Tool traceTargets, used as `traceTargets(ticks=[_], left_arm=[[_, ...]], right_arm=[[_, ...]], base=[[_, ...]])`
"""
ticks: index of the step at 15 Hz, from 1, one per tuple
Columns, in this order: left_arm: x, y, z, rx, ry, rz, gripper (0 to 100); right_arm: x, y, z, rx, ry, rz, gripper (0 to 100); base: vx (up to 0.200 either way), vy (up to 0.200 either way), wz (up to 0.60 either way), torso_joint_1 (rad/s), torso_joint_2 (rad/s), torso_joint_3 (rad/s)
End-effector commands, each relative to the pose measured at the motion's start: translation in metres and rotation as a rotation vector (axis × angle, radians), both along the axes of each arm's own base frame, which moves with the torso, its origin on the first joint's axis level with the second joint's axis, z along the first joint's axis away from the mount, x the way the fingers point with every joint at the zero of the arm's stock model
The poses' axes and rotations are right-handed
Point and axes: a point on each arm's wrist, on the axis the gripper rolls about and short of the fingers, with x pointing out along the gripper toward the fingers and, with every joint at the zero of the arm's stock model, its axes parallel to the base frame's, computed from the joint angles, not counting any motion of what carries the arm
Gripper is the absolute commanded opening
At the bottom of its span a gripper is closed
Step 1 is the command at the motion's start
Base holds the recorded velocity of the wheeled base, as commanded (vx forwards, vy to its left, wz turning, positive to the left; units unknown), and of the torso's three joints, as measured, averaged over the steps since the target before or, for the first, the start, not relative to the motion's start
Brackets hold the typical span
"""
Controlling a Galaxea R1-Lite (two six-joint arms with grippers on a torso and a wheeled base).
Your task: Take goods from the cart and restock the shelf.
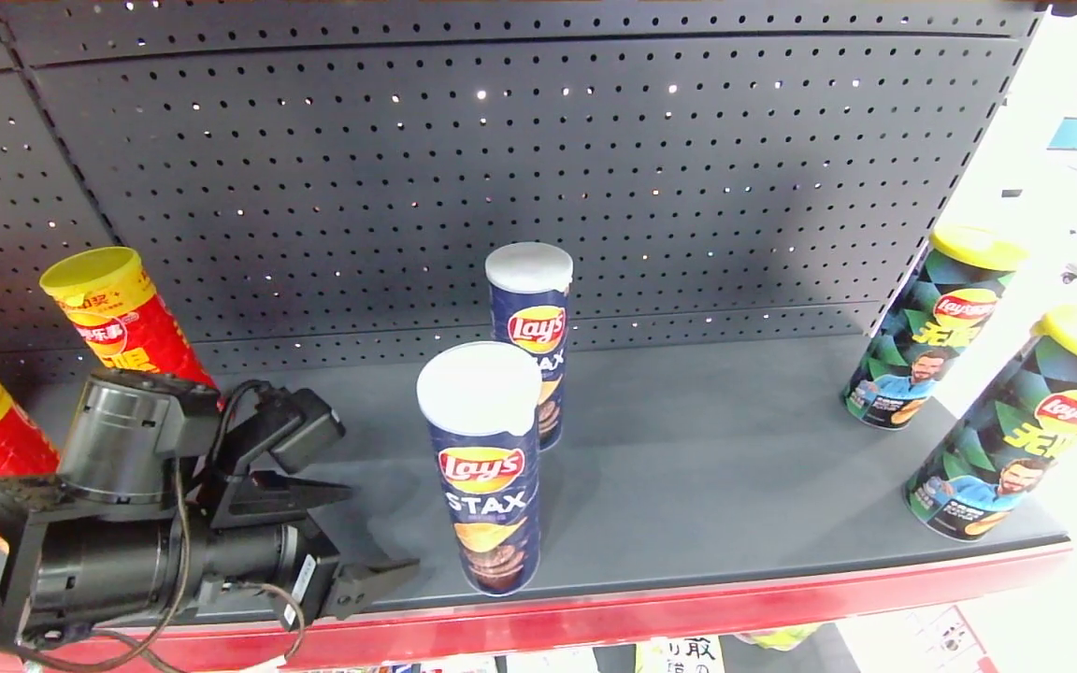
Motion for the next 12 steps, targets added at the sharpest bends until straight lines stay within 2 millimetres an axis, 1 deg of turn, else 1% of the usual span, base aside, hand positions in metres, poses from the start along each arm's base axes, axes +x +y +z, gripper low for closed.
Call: traceTargets(ticks=[1,3,4,7,12], left_arm=[[0.013,-0.006,-0.001,0.004,0.004,-0.002,100],[0.02,-0.009,0.0,0.011,-0.003,0.007,100],[0.021,-0.014,0.001,0.011,-0.009,-0.002,100],[0.027,-0.018,0.003,0.008,-0.016,-0.006,100],[0.03,-0.024,0.003,0.007,-0.016,-0.021,100]], right_arm=[[0.0,0.0,-0.001,-0.003,0.006,0.0,100],[0.0,0.0,-0.001,-0.001,0.008,0.0,100],[0.0,0.0,-0.001,-0.001,0.008,0.0,100],[0.001,0.0,-0.003,-0.002,0.013,0.0,100],[0.001,0.0,-0.003,-0.003,0.014,0.0,100]], base=[[0.0,0.0,0.0,0.0,0.0,0.0],[0.0,0.0,0.0,0.0,0.0,0.0],[0.0,0.0,0.0,0.0,0.0,0.0],[0.0,0.0,0.0,0.0,0.0,0.0],[0.0,0.0,0.0,0.0,0.0,0.0]])
